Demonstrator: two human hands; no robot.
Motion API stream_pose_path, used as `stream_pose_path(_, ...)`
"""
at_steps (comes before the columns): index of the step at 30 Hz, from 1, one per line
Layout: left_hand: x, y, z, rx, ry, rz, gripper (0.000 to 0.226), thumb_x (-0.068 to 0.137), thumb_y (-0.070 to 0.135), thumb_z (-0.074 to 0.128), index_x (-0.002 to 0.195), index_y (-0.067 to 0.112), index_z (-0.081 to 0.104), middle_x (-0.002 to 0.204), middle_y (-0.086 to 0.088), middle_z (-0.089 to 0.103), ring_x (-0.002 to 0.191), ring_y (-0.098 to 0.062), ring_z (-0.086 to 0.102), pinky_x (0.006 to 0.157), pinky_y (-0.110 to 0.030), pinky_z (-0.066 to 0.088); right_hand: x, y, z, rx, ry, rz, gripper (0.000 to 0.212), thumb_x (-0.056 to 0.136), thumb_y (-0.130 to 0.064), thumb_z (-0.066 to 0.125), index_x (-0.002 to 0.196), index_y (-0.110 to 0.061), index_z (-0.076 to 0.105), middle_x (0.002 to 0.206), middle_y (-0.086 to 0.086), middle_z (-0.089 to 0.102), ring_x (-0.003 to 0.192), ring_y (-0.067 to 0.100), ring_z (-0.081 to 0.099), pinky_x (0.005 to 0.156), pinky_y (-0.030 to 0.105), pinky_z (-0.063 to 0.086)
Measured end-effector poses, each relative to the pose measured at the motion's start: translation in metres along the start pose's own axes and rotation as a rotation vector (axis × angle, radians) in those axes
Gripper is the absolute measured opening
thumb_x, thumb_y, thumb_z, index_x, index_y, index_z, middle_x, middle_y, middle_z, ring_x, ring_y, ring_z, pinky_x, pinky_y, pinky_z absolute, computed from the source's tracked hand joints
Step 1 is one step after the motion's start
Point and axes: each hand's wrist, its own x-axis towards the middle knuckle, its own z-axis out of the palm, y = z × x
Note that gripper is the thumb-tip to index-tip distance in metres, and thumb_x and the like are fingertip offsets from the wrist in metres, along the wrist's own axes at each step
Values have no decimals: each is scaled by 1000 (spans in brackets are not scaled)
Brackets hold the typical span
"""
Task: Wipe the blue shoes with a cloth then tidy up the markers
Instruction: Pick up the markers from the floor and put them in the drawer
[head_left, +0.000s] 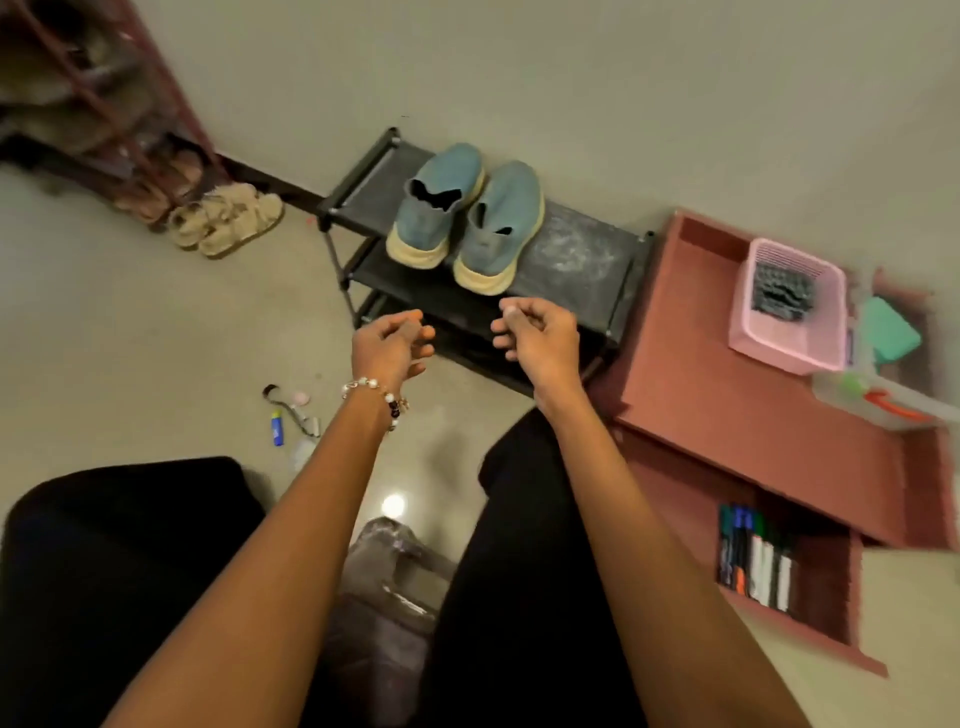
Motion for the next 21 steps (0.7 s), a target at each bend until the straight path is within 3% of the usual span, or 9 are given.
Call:
stream_pose_path(4,53,-29,-84,56,140,-80,17,95,17,55,107,13,66,87,-1,71,69,-14,64,61,-25,51,22,35,88,-147,-204,118,14,93,-16,55,95,-10,67,80,10,69,63,12,62,52,18,45)
stream_pose_path(9,123,-86,-156,39,291,-254,16,93,14,55,104,10,66,78,-1,69,61,-14,60,54,-26,45,51,109,170,-382,-402,261,14,94,-17,53,93,-12,66,78,6,68,57,12,59,52,22,46)
stream_pose_path(15,200,-161,-210,53,375,-439,16,91,12,54,80,15,64,82,-5,68,64,-16,60,54,-26,46,99,213,245,-574,-485,421,13,92,-13,56,95,-7,66,79,12,67,55,16,59,48,20,47)
stream_pose_path(18,242,-195,-220,82,383,-480,16,90,13,56,76,16,64,82,-6,68,64,-18,61,56,-28,46,128,266,275,-711,-526,425,11,89,-10,57,91,-7,67,83,13,68,65,22,64,62,29,55)
stream_pose_path(21,280,-226,-220,116,344,-495,12,91,17,56,85,14,66,79,-5,68,64,-18,61,58,-27,47,159,313,301,-916,-621,332,18,85,-10,62,102,-10,67,104,13,67,93,29,64,84,35,54)
